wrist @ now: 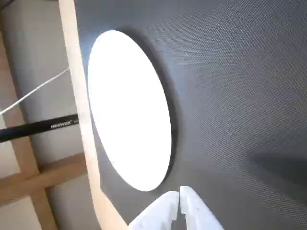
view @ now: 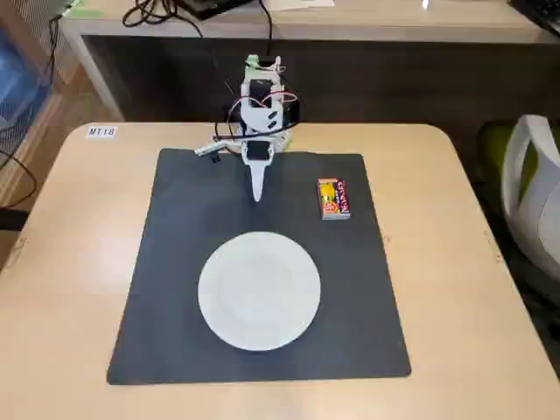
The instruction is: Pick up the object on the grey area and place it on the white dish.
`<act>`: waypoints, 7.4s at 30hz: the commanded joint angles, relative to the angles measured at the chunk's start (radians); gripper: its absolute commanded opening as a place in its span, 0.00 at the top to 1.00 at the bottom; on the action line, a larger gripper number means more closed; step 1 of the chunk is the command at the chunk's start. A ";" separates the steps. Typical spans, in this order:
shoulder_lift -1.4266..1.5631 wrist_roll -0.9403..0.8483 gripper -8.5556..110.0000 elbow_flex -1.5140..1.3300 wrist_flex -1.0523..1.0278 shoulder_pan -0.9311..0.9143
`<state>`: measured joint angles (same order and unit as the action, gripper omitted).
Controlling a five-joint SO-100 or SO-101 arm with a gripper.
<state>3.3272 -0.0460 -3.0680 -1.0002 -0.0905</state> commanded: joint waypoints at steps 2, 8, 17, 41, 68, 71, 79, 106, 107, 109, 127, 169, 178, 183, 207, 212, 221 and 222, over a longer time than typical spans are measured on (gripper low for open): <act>0.025 -0.005 0.93 0.192 -0.035 -0.021; 0.025 -0.006 0.93 0.195 -0.035 -0.017; -0.107 -0.084 0.93 0.299 0.005 0.064; -1.167 -0.696 0.93 1.069 -0.207 0.669; -1.460 -0.833 0.59 1.063 -0.291 0.798; -1.509 -0.845 0.58 1.063 -0.278 0.776; -1.559 -0.876 0.57 1.063 -0.216 0.712; -1.634 -0.845 0.77 1.065 -0.129 0.699; -1.615 -0.845 0.77 1.065 -0.129 0.695; -1.571 -0.844 0.76 1.065 -0.129 0.678; -1.686 -0.568 0.75 1.447 -0.109 0.270; -2.045 -0.077 0.93 2.129 -0.505 0.046; -1.557 0.081 0.93 1.951 -0.581 0.008; -1.141 0.216 0.93 1.554 -0.408 -0.028; -0.011 0.124 0.93 0.064 0.005 -0.028; 0.025 0.097 0.93 -0.028 0.025 -0.021; 0.025 0.089 0.93 -0.080 0.049 -0.028; 0.025 0.089 0.93 -0.080 0.051 -0.028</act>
<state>3.3272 0.0491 -3.0710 -0.9633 -0.1150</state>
